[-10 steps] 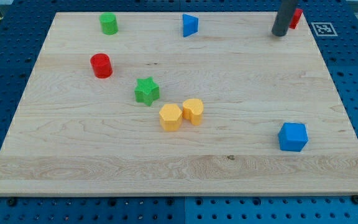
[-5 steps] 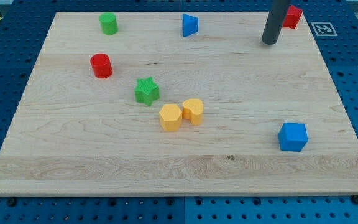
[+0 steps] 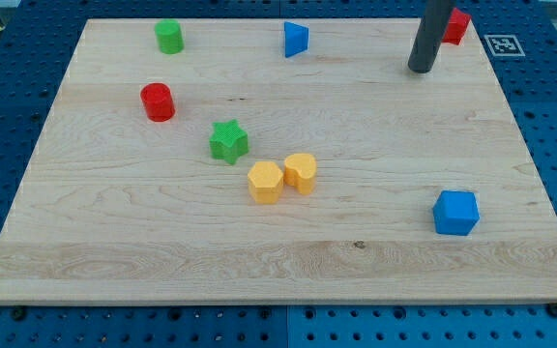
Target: Push the red circle vertical to green circle
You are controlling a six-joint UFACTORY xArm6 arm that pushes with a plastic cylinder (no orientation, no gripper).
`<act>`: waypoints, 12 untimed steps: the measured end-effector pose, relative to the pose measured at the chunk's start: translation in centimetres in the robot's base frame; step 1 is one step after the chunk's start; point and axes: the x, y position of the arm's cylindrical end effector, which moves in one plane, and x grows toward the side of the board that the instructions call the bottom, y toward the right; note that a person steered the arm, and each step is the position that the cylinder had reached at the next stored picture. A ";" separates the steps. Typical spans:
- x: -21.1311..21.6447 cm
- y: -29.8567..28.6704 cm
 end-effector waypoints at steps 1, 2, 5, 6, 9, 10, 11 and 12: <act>1.0 -0.1; 2.8 -1.3; 2.8 -12.1; 2.8 -14.9; 2.7 -22.2; 3.1 -25.9; 3.6 -29.8; 2.4 -34.1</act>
